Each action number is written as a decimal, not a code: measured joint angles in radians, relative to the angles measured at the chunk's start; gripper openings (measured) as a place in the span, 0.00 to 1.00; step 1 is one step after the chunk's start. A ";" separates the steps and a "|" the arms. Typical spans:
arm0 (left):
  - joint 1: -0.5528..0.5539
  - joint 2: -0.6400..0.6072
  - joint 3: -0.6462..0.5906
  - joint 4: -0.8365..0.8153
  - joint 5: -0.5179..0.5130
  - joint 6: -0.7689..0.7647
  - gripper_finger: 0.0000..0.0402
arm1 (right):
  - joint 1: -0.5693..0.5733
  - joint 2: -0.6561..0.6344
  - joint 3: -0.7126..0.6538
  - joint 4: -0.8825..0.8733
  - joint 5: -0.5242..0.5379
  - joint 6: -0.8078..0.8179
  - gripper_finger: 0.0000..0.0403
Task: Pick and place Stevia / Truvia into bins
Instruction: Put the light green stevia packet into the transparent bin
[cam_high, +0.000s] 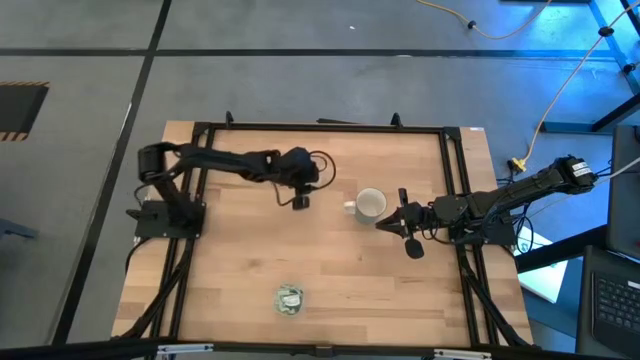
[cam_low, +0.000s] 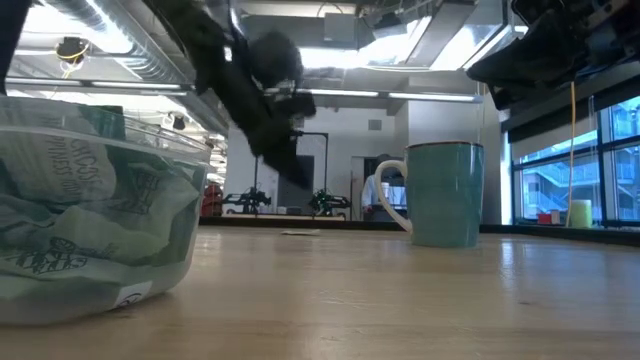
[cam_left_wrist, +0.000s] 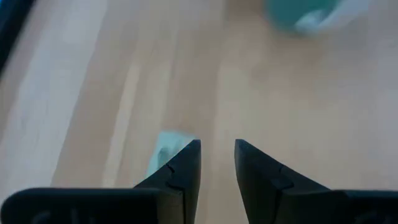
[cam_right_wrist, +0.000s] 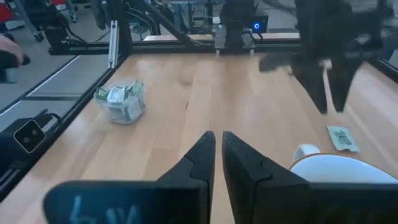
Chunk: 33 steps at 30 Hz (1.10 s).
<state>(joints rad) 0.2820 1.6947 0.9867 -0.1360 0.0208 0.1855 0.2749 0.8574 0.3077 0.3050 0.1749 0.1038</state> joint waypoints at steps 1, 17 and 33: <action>0.014 0.020 0.000 0.002 -0.001 0.002 0.24 | 0.000 0.000 0.000 0.000 0.000 -0.006 0.09; 0.089 0.212 0.003 0.089 -0.003 -0.006 0.30 | 0.000 0.000 0.000 -0.003 0.000 -0.042 0.09; 0.076 0.199 0.001 0.077 -0.003 -0.015 0.08 | 0.000 0.000 0.000 -0.003 0.000 -0.056 0.09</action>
<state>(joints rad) 0.3585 1.8932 0.9874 -0.0593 0.0181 0.1707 0.2752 0.8574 0.3077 0.3019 0.1749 0.0479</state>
